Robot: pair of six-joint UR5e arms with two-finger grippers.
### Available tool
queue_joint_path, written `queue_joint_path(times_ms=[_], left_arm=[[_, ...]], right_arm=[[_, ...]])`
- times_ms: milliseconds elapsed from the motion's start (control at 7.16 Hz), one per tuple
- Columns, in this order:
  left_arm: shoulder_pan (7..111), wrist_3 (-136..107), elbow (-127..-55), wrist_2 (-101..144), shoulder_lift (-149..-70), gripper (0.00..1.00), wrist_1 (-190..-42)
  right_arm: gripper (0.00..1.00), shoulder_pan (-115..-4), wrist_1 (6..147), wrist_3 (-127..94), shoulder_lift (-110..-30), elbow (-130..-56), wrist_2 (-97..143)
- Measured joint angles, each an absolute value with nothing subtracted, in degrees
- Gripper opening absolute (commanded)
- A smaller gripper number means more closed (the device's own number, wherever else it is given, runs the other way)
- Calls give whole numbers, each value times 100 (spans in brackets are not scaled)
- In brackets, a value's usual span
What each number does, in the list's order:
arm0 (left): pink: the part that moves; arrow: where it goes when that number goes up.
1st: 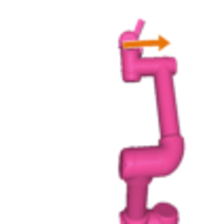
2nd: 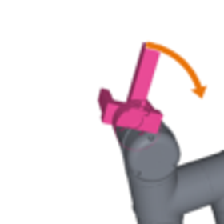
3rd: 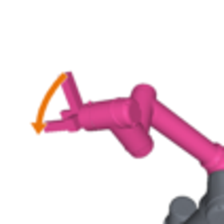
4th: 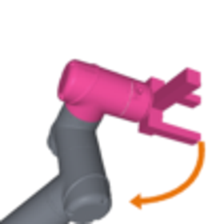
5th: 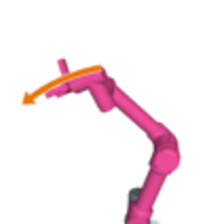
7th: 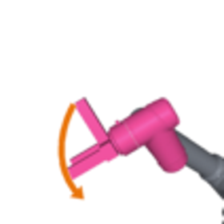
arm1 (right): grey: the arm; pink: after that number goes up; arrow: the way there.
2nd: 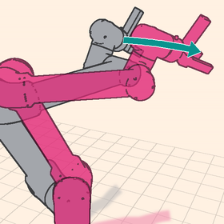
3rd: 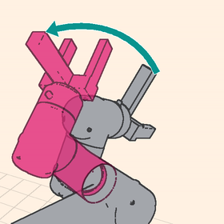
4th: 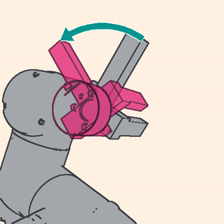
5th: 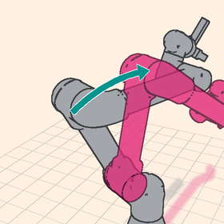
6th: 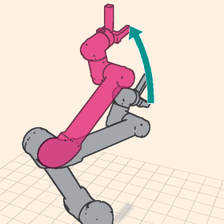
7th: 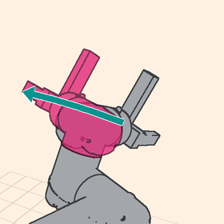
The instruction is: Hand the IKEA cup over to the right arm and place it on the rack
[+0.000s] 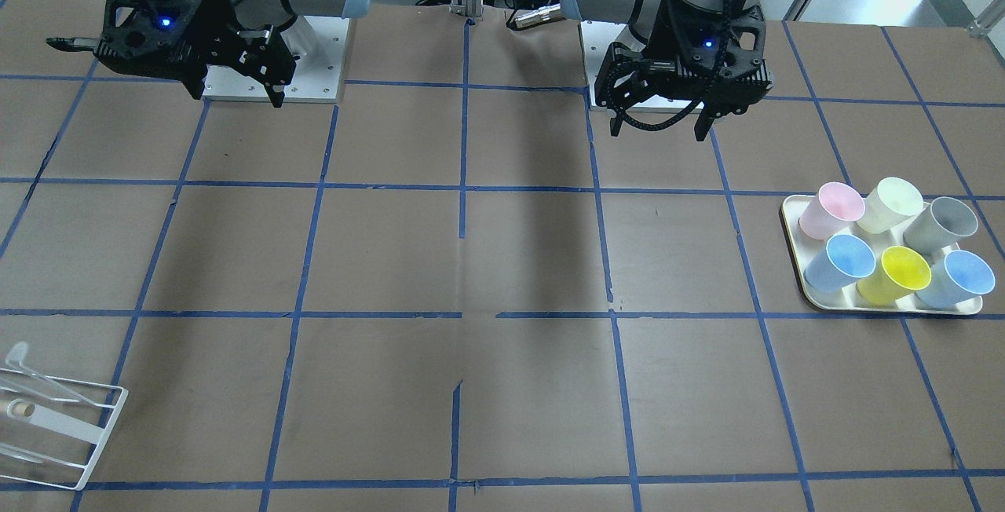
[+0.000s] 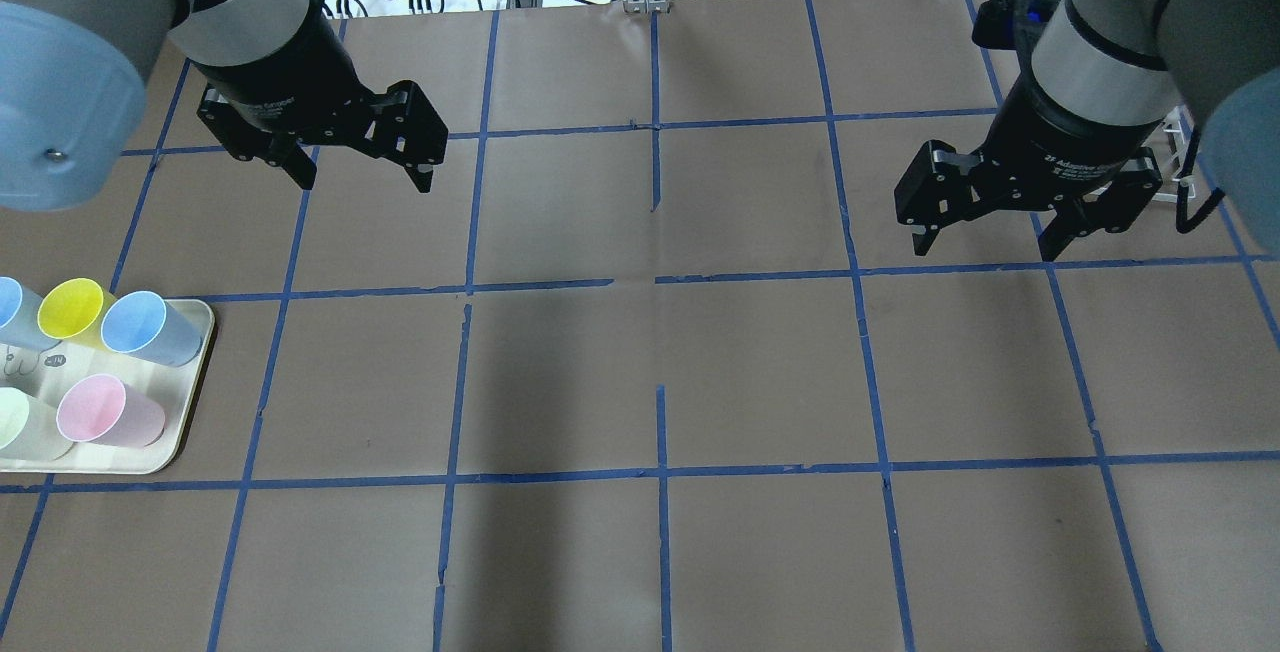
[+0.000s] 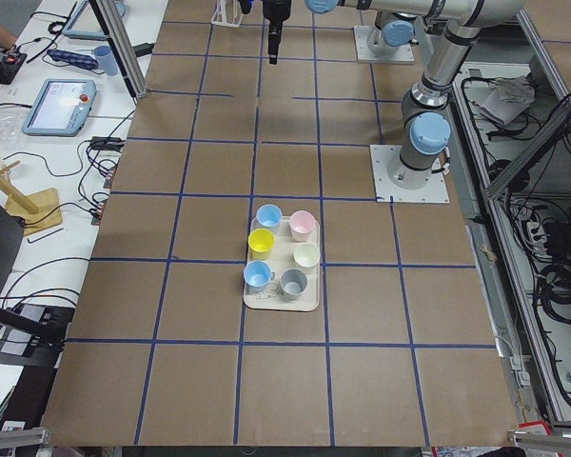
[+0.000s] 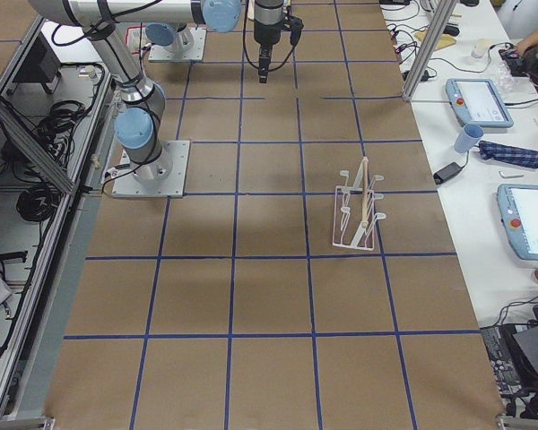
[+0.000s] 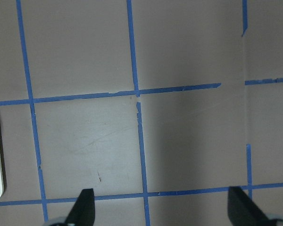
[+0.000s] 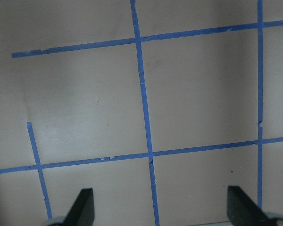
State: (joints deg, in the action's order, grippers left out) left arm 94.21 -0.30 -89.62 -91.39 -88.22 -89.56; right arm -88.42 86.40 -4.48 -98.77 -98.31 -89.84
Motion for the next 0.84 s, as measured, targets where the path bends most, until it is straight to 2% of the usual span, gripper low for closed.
queue_joint_path(times_ms=[838], left_arm=[[9303,7,-9016,-9175,-8797,100,-8970]], right_arm=[[100,-8842,8689,-458,-9873,-9852,-8992]])
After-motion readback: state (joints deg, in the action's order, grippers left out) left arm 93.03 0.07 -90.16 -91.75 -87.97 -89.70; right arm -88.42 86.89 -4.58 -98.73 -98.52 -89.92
